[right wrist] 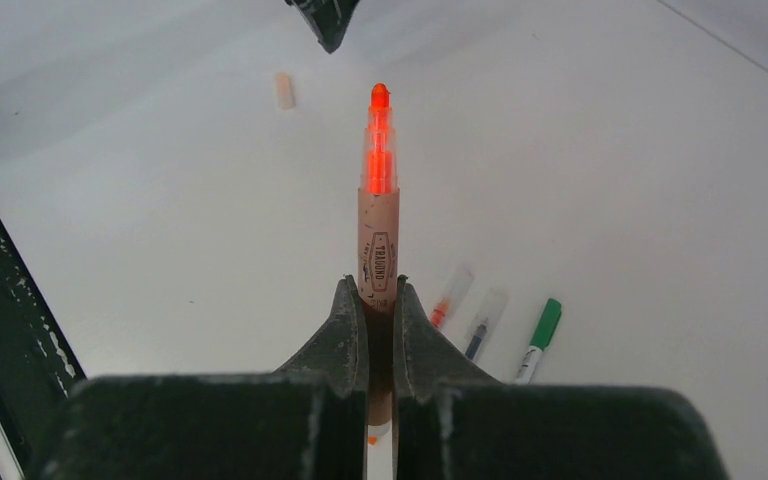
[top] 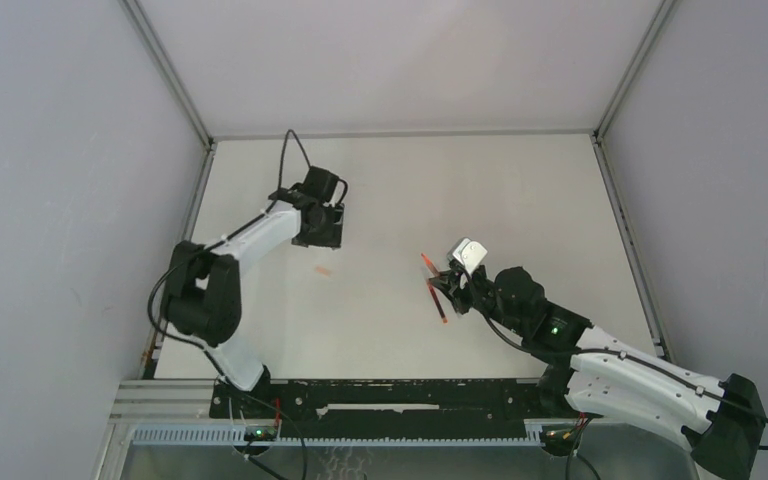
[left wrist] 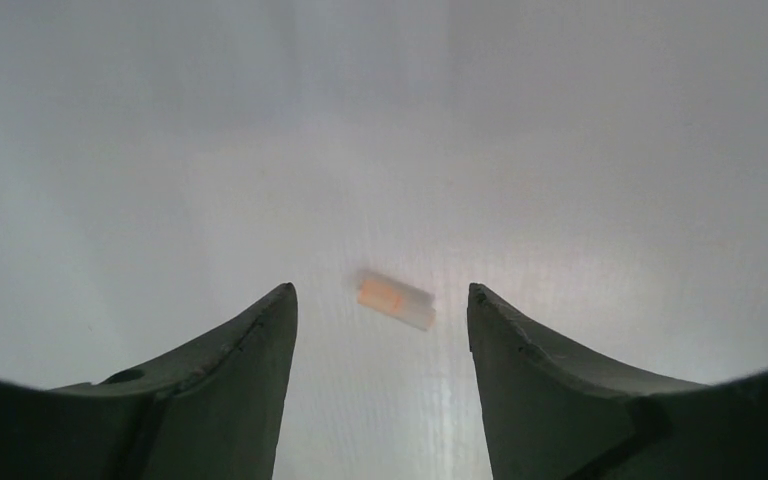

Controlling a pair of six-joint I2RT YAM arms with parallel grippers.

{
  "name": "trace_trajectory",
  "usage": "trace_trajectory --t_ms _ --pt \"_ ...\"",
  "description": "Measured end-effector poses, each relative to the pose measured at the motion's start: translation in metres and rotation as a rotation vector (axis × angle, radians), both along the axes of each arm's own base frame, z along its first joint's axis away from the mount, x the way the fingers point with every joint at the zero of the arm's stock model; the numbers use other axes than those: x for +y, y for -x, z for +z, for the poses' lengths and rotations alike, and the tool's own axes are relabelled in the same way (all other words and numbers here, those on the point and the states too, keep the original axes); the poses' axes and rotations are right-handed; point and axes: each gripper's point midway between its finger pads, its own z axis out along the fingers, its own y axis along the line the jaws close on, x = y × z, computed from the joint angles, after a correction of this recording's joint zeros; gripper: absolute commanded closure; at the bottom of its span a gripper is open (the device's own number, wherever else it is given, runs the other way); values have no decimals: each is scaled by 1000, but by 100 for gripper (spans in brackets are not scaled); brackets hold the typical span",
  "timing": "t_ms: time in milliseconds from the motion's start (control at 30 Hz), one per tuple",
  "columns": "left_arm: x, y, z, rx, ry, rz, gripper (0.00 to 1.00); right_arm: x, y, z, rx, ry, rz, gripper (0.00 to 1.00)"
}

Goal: Insert the pens into the pen caps
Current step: Move the pen cap to the center of the board.

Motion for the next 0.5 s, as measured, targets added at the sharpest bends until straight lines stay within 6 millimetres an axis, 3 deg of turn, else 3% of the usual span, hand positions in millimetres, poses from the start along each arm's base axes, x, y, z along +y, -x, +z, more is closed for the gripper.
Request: trace_trajectory --t_ms 167,367,500 --pt "1 17 26 -136 154 266 31 2 0 -4 9 8 5 100" --pt "3 43 5 -120 241 539 30 4 1 -7 19 13 17 100" --pt "0 43 -1 -124 266 646 32 4 1 -7 20 13 18 100"
